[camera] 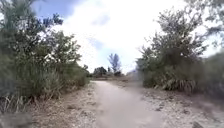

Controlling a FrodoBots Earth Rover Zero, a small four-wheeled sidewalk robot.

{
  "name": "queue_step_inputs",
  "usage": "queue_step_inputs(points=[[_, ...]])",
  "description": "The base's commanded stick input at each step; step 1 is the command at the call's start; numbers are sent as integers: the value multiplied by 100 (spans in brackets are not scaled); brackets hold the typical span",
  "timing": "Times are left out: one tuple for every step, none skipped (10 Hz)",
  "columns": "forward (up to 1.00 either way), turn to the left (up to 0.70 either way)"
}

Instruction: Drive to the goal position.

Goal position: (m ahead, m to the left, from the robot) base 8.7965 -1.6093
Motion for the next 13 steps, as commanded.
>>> queue_step_inputs(points=[[45, 7], [45, 0], [45, 0], [45, 0], [45, 0], [45, 0], [45, 0], [45, 0], [45, 0], [45, 0], [45, 0], [45, 0], [45, 0]])
